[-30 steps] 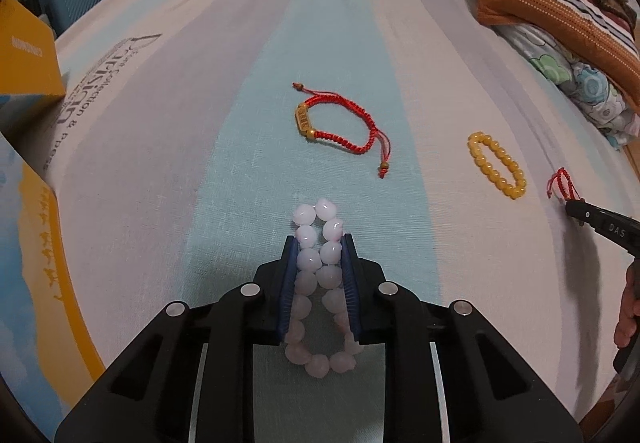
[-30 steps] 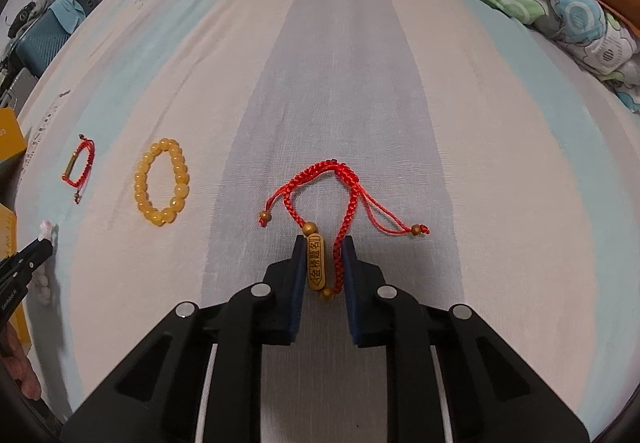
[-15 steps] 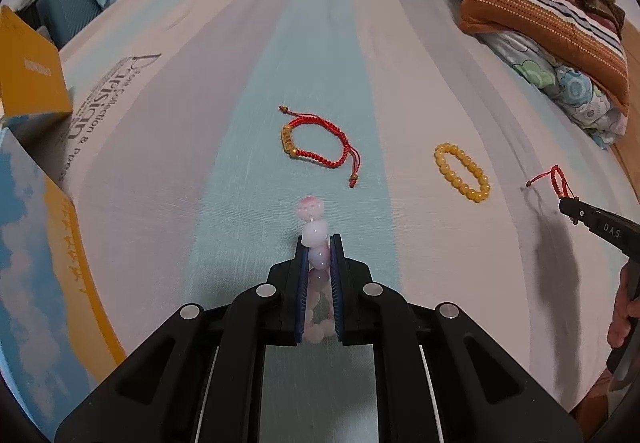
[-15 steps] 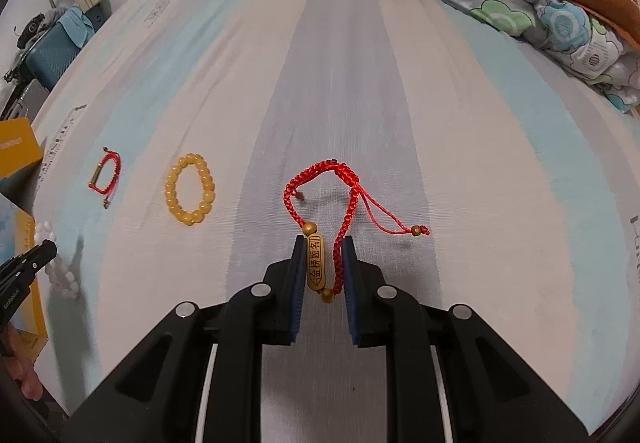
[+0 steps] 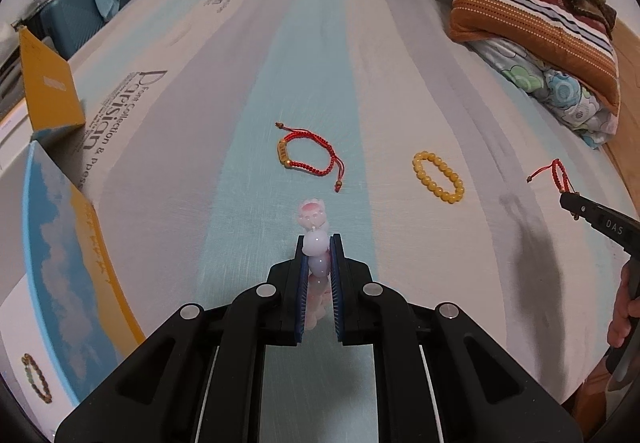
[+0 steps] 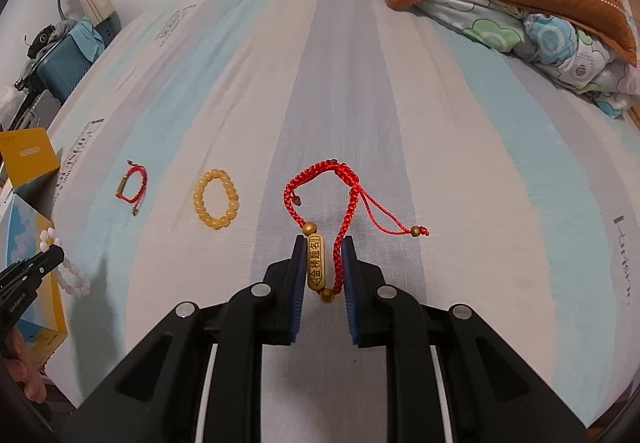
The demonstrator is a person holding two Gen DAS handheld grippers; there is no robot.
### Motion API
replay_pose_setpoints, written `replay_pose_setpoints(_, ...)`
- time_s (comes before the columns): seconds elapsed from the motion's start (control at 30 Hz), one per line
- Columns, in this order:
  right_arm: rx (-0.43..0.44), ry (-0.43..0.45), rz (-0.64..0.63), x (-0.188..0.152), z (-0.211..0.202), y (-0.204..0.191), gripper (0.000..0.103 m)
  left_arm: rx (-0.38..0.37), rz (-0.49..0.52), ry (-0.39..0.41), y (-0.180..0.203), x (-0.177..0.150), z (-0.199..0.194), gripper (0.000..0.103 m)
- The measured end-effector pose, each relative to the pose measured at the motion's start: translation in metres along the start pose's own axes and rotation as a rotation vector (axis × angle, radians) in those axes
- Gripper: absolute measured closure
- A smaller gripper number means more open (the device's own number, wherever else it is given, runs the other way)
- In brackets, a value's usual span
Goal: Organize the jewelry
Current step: 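Carry the white bead and red-string bracelets into the white box and release both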
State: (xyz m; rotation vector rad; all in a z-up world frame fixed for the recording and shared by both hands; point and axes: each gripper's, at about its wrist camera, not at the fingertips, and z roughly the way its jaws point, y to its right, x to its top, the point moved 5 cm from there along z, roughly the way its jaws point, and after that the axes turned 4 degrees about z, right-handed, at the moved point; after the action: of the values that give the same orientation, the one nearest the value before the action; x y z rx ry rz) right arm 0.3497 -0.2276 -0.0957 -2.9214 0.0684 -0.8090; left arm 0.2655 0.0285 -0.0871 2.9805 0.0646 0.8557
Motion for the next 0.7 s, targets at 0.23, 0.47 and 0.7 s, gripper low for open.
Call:
replay_pose_setpoints(0.23,0.011,0.024,-0.006,-0.002,-0.022,-0.008,0.087,0.000,0.010,0.011,0.004,-0.003,-0.021,0.094)
replay_pose_setpoints(0.47,0.031,0.049,-0.021,-0.007,-0.047,-0.024,0.087,0.004,0.006,0.027,0.002,-0.006,-0.046,0.094)
replay_pose_setpoints(0.7,0.061,0.076,-0.047,-0.016,-0.074,-0.052,0.087,0.010,-0.008,0.044,-0.005,-0.014,-0.071,0.094)
